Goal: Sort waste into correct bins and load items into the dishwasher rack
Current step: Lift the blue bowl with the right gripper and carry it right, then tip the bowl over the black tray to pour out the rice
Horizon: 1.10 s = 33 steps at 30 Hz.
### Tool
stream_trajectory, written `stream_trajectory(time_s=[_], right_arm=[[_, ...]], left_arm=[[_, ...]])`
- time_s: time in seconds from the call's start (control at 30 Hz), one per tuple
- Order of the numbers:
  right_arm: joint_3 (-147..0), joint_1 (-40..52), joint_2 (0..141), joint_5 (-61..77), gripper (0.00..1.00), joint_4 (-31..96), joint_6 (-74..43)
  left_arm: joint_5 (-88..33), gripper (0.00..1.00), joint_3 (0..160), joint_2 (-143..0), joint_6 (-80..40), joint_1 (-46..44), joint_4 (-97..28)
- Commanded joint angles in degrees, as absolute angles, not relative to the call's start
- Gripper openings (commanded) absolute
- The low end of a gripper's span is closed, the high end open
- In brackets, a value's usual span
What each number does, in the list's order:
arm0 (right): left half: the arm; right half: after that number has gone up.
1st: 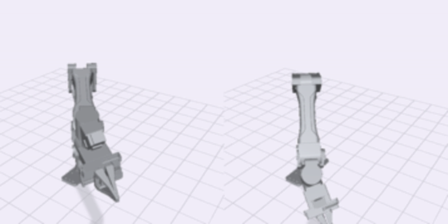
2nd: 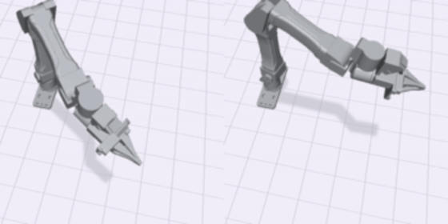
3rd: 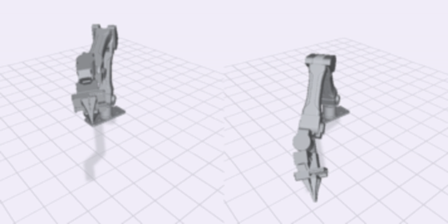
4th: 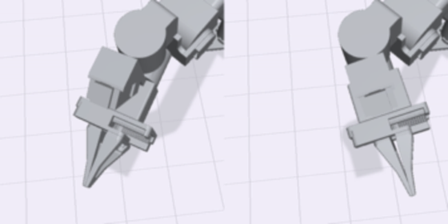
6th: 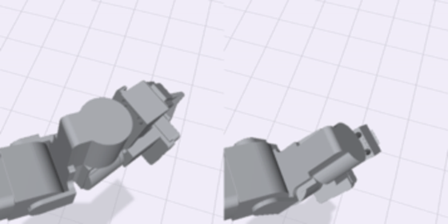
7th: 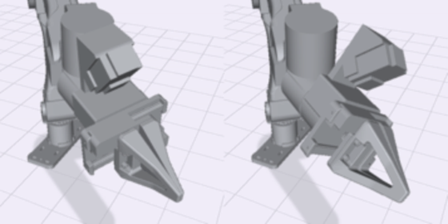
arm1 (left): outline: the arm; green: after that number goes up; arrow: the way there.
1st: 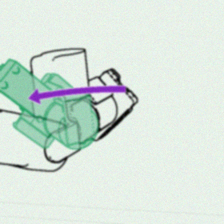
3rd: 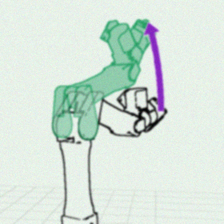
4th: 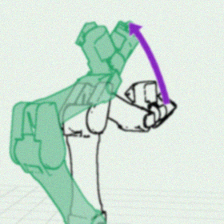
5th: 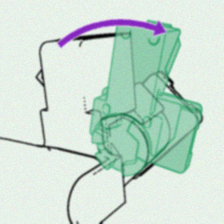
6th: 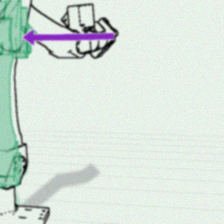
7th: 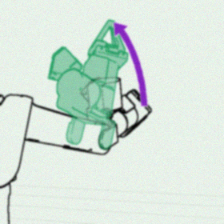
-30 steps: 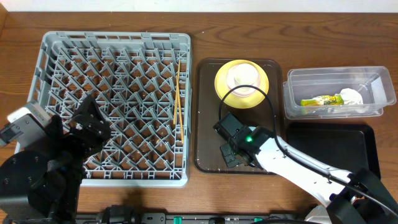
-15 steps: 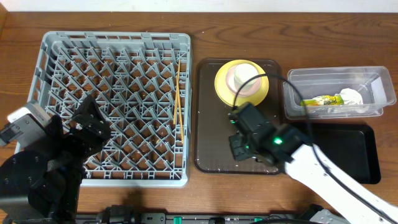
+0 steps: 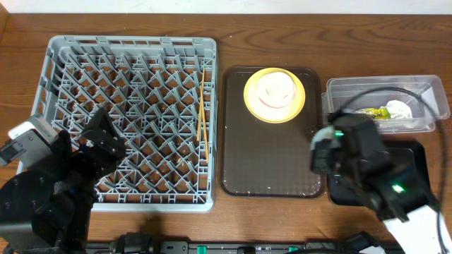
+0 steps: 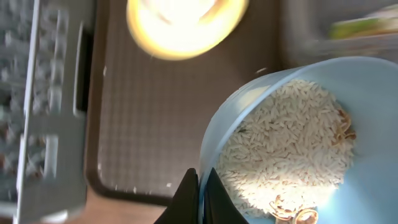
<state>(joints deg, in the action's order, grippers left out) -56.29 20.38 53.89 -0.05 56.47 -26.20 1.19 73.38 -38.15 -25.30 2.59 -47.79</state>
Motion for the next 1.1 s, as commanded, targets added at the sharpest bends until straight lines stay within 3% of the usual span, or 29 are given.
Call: stream_trajectory(time_s=[0.0, 0.47, 1.07], right_arm=[[-57.4, 14.4, 49.6, -0.5, 0.01, 56.8, -26.7], [-57.4, -12.2, 43.3, 7.2, 0.01, 56.8, -26.7], [-57.3, -32.3, 46.3, 27.4, 0.01, 56.8, -23.9]], left_arm=[[0.6, 0.89, 74.1, -38.1, -25.0, 2.9, -47.8], [0.6, 0.89, 74.1, -38.1, -25.0, 2.9, -47.8], [0.6, 0.89, 74.1, -38.1, -25.0, 2.9, -47.8]])
